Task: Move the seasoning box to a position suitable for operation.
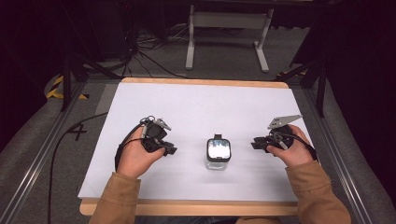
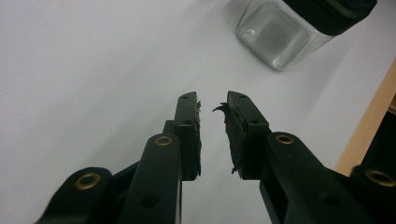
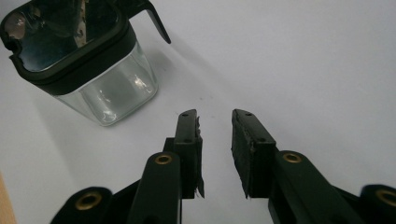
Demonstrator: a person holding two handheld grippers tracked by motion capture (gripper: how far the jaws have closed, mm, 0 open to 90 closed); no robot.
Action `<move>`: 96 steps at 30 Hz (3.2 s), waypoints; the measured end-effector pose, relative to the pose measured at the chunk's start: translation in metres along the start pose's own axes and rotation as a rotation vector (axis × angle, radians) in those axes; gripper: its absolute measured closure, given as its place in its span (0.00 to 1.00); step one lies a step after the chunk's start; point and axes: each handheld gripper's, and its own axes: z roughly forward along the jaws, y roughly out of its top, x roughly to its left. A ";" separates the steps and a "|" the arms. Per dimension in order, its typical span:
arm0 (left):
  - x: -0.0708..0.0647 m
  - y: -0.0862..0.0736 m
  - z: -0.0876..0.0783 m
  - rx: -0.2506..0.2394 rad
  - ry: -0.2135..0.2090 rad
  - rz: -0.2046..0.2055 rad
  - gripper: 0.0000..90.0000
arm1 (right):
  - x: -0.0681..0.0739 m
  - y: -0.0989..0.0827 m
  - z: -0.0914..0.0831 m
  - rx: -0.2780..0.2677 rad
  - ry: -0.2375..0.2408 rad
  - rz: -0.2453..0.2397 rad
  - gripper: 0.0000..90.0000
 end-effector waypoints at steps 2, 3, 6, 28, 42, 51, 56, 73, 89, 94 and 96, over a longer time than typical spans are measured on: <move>-0.001 -0.001 0.003 0.014 0.001 0.011 0.87 | -0.001 0.000 0.000 -0.003 -0.004 0.004 0.80; -0.002 -0.001 0.004 0.018 0.002 0.005 0.88 | -0.001 0.001 -0.001 -0.008 -0.002 0.012 0.80; -0.001 -0.002 0.002 0.007 -0.001 0.005 0.90 | 0.000 0.002 -0.002 -0.014 -0.005 0.006 0.80; -0.020 0.009 -0.004 -0.068 -0.023 0.088 0.97 | 0.002 -0.001 -0.005 -0.017 -0.004 0.014 0.83; -0.035 0.043 0.009 -0.139 -0.107 0.188 0.96 | 0.003 -0.021 -0.017 -0.023 -0.027 0.052 0.84; -0.040 0.067 0.026 -0.132 -0.143 0.240 0.96 | 0.004 -0.040 -0.026 -0.036 -0.044 0.094 0.84; -0.041 0.078 0.035 -0.141 -0.164 0.248 0.96 | 0.004 -0.051 -0.031 -0.041 -0.040 0.117 0.82; -0.034 0.095 0.063 -0.271 -0.178 0.172 0.97 | 0.011 -0.067 -0.037 -0.047 -0.032 0.134 0.81; -0.026 0.093 0.077 -0.297 -0.153 0.144 0.97 | 0.019 -0.064 -0.028 -0.044 -0.010 0.111 0.80; -0.025 0.092 0.078 -0.302 -0.160 0.142 0.99 | 0.022 -0.061 -0.026 -0.042 0.000 0.094 0.79; -0.025 0.092 0.078 -0.302 -0.161 0.140 0.99 | 0.024 -0.060 -0.025 -0.041 0.001 0.085 0.79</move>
